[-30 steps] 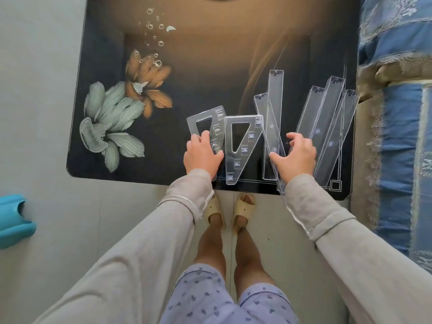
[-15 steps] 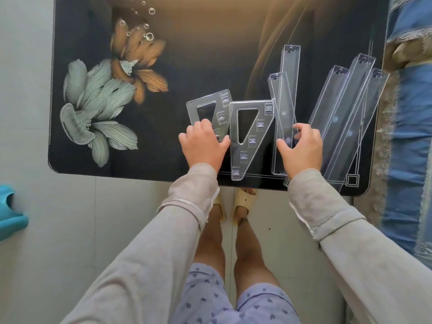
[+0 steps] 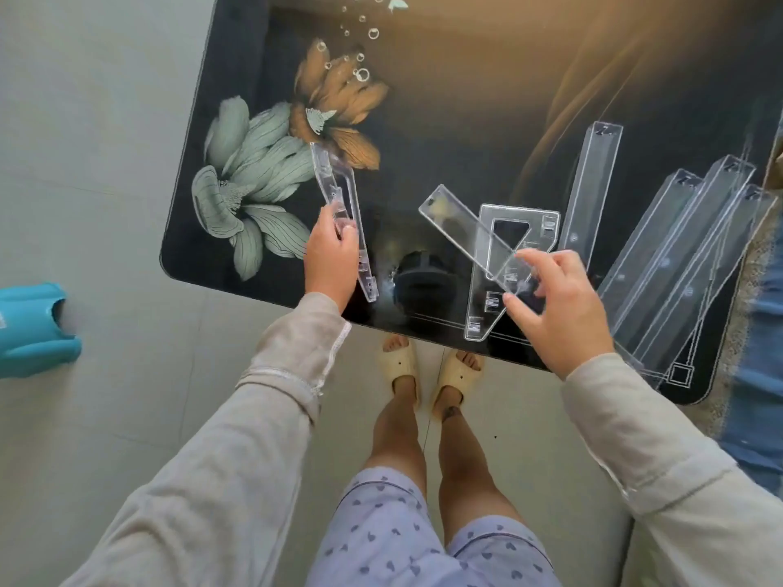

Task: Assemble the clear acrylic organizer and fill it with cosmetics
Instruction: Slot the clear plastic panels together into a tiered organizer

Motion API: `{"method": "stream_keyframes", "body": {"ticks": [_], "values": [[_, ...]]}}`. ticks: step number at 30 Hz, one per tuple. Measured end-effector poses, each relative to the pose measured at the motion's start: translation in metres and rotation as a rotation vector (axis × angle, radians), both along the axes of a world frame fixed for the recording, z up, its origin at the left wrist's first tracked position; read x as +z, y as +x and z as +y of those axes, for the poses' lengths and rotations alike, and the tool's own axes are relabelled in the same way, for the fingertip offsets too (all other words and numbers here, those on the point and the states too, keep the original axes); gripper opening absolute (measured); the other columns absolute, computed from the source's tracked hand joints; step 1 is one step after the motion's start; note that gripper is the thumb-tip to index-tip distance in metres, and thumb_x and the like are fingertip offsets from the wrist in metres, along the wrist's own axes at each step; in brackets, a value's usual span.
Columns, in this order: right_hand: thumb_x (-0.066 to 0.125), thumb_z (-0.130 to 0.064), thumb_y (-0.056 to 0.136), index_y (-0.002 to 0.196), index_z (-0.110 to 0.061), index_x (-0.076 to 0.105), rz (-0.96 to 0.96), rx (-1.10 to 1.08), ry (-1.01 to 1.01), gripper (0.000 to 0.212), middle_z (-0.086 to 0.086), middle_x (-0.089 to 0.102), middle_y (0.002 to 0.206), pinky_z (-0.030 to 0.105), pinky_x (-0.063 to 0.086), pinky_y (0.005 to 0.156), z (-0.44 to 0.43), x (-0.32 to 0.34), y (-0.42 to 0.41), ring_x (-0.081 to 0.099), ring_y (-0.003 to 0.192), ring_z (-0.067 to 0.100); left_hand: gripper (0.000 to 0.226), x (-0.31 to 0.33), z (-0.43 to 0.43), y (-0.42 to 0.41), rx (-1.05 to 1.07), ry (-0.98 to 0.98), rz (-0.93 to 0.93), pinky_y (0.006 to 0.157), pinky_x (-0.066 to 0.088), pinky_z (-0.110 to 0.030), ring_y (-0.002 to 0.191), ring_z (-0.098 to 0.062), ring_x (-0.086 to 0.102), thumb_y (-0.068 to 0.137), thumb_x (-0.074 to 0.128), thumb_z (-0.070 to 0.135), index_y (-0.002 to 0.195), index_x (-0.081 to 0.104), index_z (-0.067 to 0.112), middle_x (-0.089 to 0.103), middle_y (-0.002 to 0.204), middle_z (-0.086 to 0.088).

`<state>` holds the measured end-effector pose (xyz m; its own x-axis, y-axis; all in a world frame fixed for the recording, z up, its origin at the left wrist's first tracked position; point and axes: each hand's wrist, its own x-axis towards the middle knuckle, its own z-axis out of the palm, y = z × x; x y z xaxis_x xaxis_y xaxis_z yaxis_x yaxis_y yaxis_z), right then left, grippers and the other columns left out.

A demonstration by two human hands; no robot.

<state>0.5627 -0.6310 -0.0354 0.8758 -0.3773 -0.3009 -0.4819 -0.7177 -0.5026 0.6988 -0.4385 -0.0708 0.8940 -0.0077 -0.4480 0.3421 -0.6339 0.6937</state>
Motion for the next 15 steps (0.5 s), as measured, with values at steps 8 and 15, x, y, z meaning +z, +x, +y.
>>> {"method": "stream_keyframes", "body": {"ticks": [8, 15], "values": [[0.061, -0.025, 0.086, 0.132, -0.023, 0.047, 0.142, 0.384, -0.126, 0.049, 0.007, 0.057, 0.110, 0.038, 0.052, 0.083, 0.011, -0.010, 0.030, 0.056, 0.099, 0.025, 0.035, -0.003, 0.013, 0.018, -0.067, -0.074, 0.017, 0.063, 0.057, -0.031, 0.074, -0.012, 0.054, 0.094, 0.038, 0.009, 0.126, 0.050, 0.014, 0.058, 0.092, -0.002], [0.059, -0.026, 0.088, 0.138, -0.030, 0.040, 0.187, 0.460, -0.048, 0.054, 0.007, 0.055, 0.109, 0.034, 0.051, 0.086, 0.020, -0.015, 0.035, 0.055, 0.098, 0.023, 0.024, 0.000, 0.009, 0.022, -0.080, -0.016, -0.009, 0.078, 0.059, -0.044, 0.088, -0.025, 0.066, 0.095, 0.039, 0.010, 0.109, 0.059, 0.007, 0.061, 0.089, -0.005]]}}
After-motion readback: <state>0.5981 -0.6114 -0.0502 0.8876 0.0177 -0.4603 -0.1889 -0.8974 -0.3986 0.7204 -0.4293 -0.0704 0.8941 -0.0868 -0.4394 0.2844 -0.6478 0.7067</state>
